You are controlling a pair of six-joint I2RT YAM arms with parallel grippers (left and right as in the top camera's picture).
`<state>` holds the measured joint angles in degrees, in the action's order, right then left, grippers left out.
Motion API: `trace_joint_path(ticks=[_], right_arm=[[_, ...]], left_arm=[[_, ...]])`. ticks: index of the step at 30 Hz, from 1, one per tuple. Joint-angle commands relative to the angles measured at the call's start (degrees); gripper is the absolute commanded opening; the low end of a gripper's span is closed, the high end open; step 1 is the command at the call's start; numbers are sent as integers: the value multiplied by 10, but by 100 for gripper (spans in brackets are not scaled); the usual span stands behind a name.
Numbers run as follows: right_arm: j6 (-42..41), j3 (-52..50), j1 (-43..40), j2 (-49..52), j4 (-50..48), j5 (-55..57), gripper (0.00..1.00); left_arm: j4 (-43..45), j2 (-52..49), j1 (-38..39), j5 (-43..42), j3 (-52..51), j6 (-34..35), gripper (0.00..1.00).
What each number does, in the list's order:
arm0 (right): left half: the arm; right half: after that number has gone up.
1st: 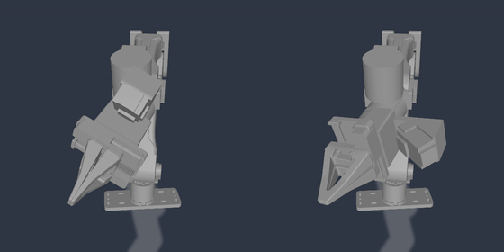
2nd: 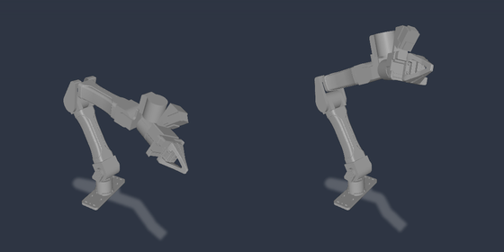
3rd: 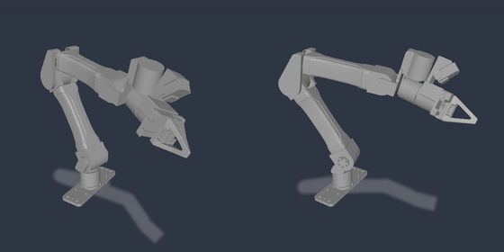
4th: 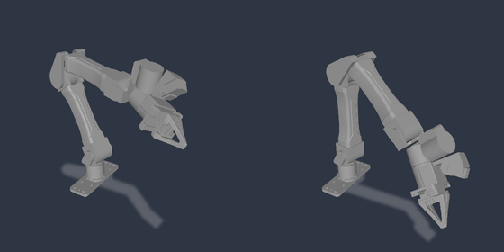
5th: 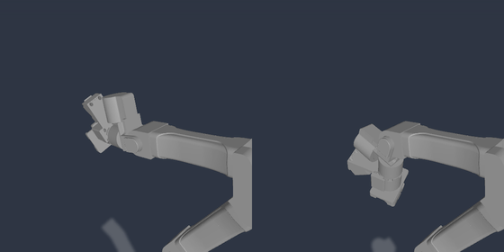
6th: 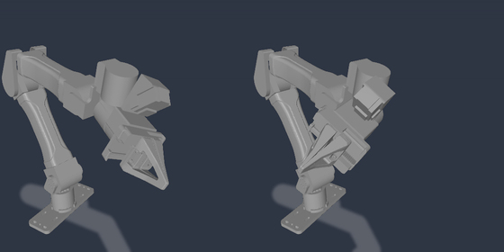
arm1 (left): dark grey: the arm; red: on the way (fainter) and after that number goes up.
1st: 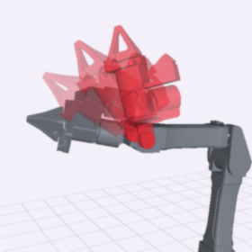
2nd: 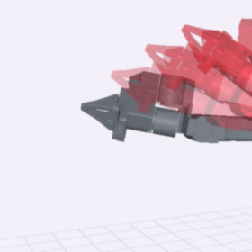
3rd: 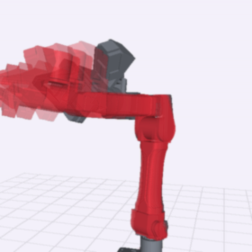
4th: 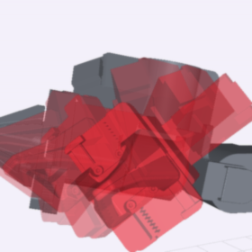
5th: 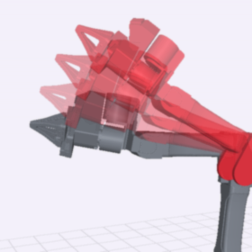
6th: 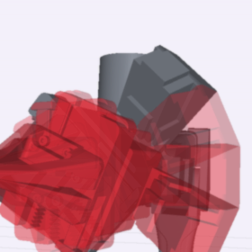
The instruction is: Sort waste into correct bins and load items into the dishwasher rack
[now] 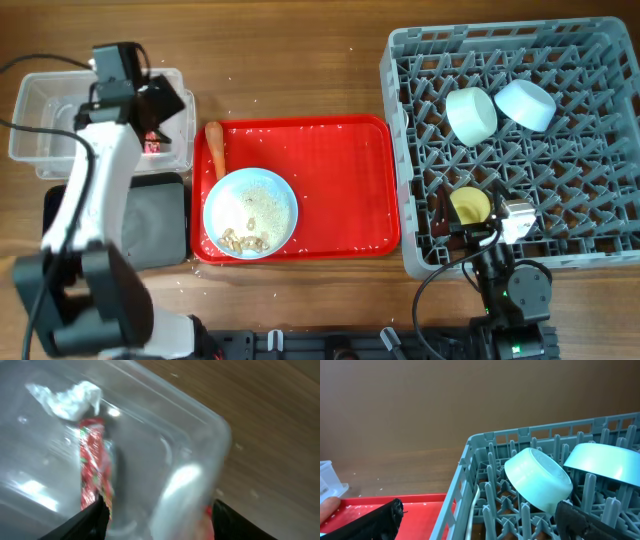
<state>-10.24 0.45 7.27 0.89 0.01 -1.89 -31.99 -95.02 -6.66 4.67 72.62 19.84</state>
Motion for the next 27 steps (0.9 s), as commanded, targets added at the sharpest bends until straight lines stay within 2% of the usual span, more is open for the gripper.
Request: trace_joint_path(ticks=[1, 3, 6, 9, 18, 21, 23, 24, 27], right_arm=[[-4, -2, -4, -3, -2, -9, 100], [-4, -2, -4, -3, -2, -9, 100], [-4, -2, -4, -3, -2, -9, 100], [-4, -2, -4, -3, -2, -9, 100], [-4, -2, -4, -3, -2, -9, 100], [-4, -2, -4, -3, -2, -9, 100], [-4, -2, -4, -3, -2, -9, 100], [-4, -2, -4, -3, -2, -9, 100], [-4, -2, -4, -3, -2, -9, 99]], left_arm=[[-54, 82, 85, -20, 17, -1, 65], [-89, 72, 129, 4, 8, -1, 63], [-87, 31, 155, 14, -21, 4, 63], [-62, -44, 152, 40, -27, 6, 56], [-26, -171, 151, 128, -27, 5, 57], [-11, -183, 151, 128, -27, 6, 44], [-6, -184, 151, 128, -28, 5, 24], [-4, -184, 151, 128, -28, 5, 20], [-6, -168, 151, 128, -5, 6, 18]])
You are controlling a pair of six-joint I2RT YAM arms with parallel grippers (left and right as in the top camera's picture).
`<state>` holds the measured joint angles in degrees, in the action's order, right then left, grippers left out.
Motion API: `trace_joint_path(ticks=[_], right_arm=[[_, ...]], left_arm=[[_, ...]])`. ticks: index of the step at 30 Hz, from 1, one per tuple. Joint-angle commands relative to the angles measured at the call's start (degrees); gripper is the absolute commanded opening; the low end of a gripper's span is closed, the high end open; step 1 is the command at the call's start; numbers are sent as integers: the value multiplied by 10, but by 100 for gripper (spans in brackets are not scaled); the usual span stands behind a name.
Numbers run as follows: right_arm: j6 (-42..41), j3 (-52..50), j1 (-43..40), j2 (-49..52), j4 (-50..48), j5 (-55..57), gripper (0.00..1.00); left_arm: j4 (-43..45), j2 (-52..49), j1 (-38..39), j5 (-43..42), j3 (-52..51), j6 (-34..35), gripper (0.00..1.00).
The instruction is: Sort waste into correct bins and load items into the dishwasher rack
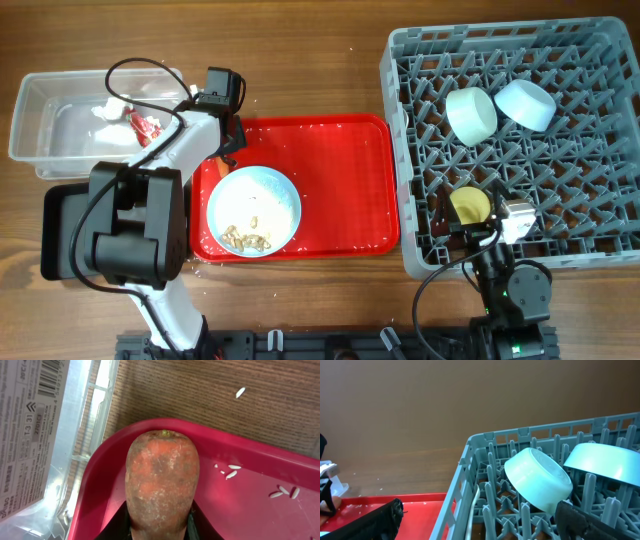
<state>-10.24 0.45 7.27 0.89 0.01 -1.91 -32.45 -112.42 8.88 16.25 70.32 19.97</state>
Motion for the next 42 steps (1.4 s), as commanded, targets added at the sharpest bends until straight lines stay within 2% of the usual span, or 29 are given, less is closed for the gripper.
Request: trace_joint_path(ticks=[1, 5, 8, 10, 12, 15, 18, 21, 23, 27, 28, 29, 30, 31, 33, 36, 37, 38, 40, 42], right_arm=[[-4, -2, -4, -3, -2, -9, 100], [-4, -2, -4, -3, -2, -9, 100], [-4, -2, -4, -3, -2, -9, 100], [-4, -2, -4, -3, -2, -9, 100], [-4, -2, -4, -3, -2, -9, 100], [-4, -2, -4, -3, -2, -9, 100], [-4, -2, -4, -3, -2, -9, 100], [-4, -2, -4, -3, -2, -9, 100], [-4, -2, -4, -3, -2, -9, 100], [-4, -2, -4, -3, -2, -9, 100], [-4, -2, -4, -3, -2, -9, 100], [-4, -2, -4, -3, -2, -9, 100], [-4, -2, -4, -3, -2, -9, 100], [-4, -2, -4, -3, -2, -9, 100], [-4, -2, -4, -3, -2, -9, 100], [-4, -2, -4, -3, -2, -9, 100], [-4, -2, -4, -3, -2, -9, 100], [-4, -2, -4, -3, -2, -9, 100], [-4, -2, -4, -3, -2, -9, 100], [-4, -2, -4, -3, -2, -9, 100]], left_arm=[[-8, 25, -3, 12, 31, 4, 17], [-19, 117, -3, 11, 64, 4, 18], [-46, 196, -3, -30, 65, 10, 19], [-110, 240, -6, -33, 65, 65, 16], [-187, 274, -16, -31, 65, 110, 4], [-293, 305, -50, 1, 64, 153, 4], [-384, 311, -115, 73, 60, 263, 4], [-386, 311, -191, 76, 11, 345, 4], [-356, 311, -241, 71, -42, 377, 4], [-240, 309, -325, 34, -128, 375, 4], [-219, 307, -340, 25, -141, 369, 11], [-204, 302, -350, 18, -146, 363, 31], [-195, 299, -354, 13, -146, 358, 66], [-192, 299, -354, 2, -146, 357, 83], [-202, 309, -354, -31, -137, 355, 97], [-264, 334, -346, -74, -85, 352, 100], [-279, 343, -338, -100, -66, 331, 97], [-289, 356, -321, -144, -45, 295, 91], [-290, 386, -261, -221, -17, 226, 87], [-277, 403, -157, -222, -16, 171, 87]])
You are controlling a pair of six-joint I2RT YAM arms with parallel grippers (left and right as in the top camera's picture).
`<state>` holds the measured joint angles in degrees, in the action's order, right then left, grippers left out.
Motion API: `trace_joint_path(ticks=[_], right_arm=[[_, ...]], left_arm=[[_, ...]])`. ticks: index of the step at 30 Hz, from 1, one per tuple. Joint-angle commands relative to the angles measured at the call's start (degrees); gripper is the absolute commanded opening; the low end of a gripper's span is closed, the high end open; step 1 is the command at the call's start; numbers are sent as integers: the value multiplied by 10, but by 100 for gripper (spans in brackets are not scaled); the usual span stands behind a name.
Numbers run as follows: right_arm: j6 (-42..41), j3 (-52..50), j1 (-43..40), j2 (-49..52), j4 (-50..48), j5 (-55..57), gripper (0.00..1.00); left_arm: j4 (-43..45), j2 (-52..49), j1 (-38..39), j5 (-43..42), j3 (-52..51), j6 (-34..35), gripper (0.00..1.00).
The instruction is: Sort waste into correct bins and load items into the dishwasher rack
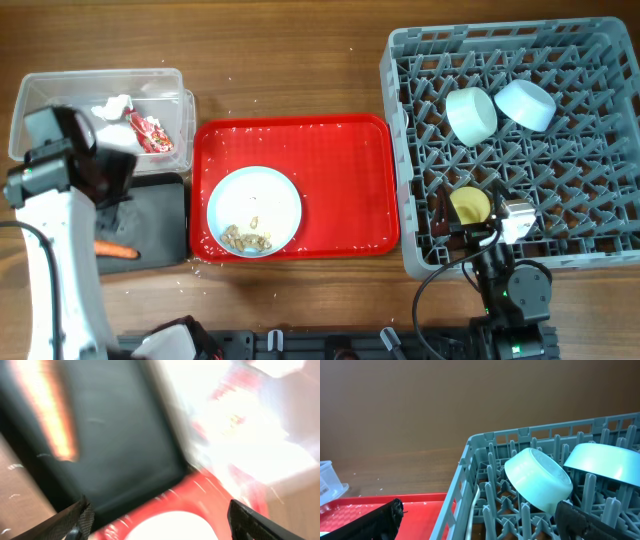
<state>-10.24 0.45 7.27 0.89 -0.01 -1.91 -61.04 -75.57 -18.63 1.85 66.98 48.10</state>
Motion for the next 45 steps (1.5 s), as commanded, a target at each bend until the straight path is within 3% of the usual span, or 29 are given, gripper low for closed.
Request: trace_joint_path(ticks=[1, 3, 5, 6, 11, 15, 17, 21, 24, 27, 33, 37, 40, 45], right_arm=[[-4, -2, -4, -3, -2, -9, 100], [-4, -2, -4, -3, -2, -9, 100], [-4, -2, -4, -3, -2, -9, 100], [-4, -2, -4, -3, -2, -9, 100], [-4, -2, -4, -3, -2, -9, 100], [-4, -2, -4, -3, -2, -9, 100], [-4, -2, -4, -2, -2, -9, 100], [-4, -2, -4, -2, -2, -9, 100], [-4, -2, -4, -2, -2, -9, 100], [-4, -2, -4, -2, -2, -9, 100], [-4, -2, -4, -2, -2, -9, 100], [-4, -2, -4, -2, -2, -9, 100], [-4, -2, -4, -2, -2, -9, 100], [-4, -2, -4, -2, -2, -9, 100]], left_arm=[[16, 32, 173, -77, 17, -142, 86], [25, 7, 300, -53, 16, -182, 81], [22, -39, 414, 18, 16, -183, 78], [21, -81, 476, 54, 16, -177, 71], [46, -256, 602, 90, 16, -123, 46], [82, -327, 621, 96, 16, -116, 37], [93, -348, 620, 104, 16, -116, 27], [101, -363, 620, 127, 16, -117, 21], [112, -366, 620, 131, 16, -119, 4], [101, -362, 620, 139, 31, -132, 4], [-56, -336, 619, 209, 154, -134, 4], [-103, -298, 619, 211, 182, -133, 4], [-116, -259, 617, 199, 182, -134, 4], [-143, -168, 549, 91, 181, -163, 4]])
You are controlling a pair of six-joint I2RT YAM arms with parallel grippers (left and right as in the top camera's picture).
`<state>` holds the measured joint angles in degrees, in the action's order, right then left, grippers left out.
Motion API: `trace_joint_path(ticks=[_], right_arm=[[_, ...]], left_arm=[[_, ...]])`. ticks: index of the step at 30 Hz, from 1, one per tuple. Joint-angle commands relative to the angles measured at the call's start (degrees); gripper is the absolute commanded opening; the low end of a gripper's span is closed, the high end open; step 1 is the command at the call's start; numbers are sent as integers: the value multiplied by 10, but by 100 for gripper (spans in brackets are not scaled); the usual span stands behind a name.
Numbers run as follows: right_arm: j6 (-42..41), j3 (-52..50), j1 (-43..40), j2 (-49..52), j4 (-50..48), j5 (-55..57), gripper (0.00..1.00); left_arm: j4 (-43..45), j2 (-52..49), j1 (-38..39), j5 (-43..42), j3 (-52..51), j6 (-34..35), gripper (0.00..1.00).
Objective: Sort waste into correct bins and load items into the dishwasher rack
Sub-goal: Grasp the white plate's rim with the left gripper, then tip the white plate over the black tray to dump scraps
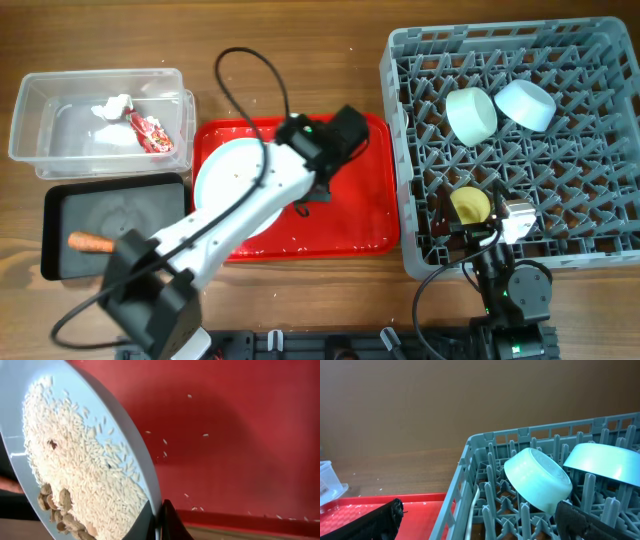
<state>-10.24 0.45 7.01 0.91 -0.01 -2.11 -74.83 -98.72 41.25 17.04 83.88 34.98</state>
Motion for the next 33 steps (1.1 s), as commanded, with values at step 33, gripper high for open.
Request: trace_joint_path(ticks=[33], right_arm=[[-4, -2, -1, -3, -2, -7, 100]], left_arm=[[144, 319, -990, -898, -290, -435, 4]])
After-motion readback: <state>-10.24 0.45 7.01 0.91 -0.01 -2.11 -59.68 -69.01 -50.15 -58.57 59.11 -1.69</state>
